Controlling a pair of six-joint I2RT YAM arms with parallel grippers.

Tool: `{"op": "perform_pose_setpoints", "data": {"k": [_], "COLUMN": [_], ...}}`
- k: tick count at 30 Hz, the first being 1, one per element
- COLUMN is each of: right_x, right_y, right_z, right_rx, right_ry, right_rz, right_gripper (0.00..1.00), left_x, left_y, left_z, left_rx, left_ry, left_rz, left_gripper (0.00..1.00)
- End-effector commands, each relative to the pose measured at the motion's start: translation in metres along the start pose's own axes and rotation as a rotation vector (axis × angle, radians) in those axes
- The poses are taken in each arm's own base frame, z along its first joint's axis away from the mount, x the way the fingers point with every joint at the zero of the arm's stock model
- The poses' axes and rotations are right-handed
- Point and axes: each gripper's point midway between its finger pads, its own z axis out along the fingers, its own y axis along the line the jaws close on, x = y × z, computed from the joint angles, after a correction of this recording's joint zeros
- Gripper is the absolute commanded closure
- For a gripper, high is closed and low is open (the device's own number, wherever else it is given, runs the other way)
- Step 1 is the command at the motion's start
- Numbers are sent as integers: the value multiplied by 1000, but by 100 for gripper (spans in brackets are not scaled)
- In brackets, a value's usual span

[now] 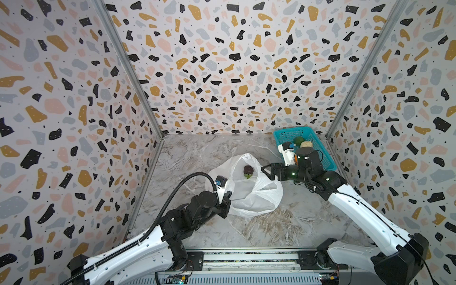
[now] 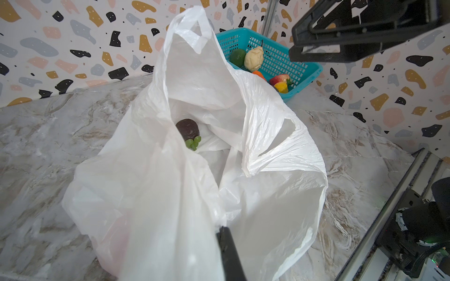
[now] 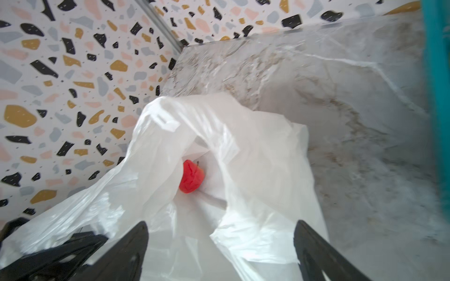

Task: Untie the knot of the plastic bag and take out the fruit
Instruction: 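Move the open right gripper back into the bag mouth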

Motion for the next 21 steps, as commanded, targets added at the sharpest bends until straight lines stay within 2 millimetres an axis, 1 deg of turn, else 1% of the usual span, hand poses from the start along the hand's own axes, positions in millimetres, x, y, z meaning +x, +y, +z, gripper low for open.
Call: {"op": "perform_pose_setpoints", "data": {"k": [1, 4, 6, 9, 12, 15, 19, 21], "right_x": [0, 11, 17, 30, 42, 55, 75, 89], "right_y": [29, 49, 58, 62, 60, 52, 45, 40], "right_z": [3, 18, 29, 48, 68, 87, 106, 113], "right_rx": [-54, -97, -117, -124, -92, -46, -18, 6], "right_ry": [-9, 19, 33, 59, 73, 94, 127, 155], "right_rz": [13, -6, -16, -41, -103, -155, -189, -206], "right_gripper": [6, 6, 7, 7, 8, 8, 10, 11], "left_x": [-26, -27, -28, -29, -30, -31, -34, -36], "left_y": [-6, -6, -7, -8, -8, -8, -8, -8], "left_z": [-7, -8, -8, -8, -8, -8, -10, -11], "left_rx": [19, 22, 24, 28, 30, 32, 30, 28], "left_ry": [-74, -79, -82, -86, -92, -94, -99, -103], "left_rz": [0, -1, 1, 1, 0, 0, 1, 0], "left_gripper": [100, 100, 100, 100, 100, 100, 100, 100]}}
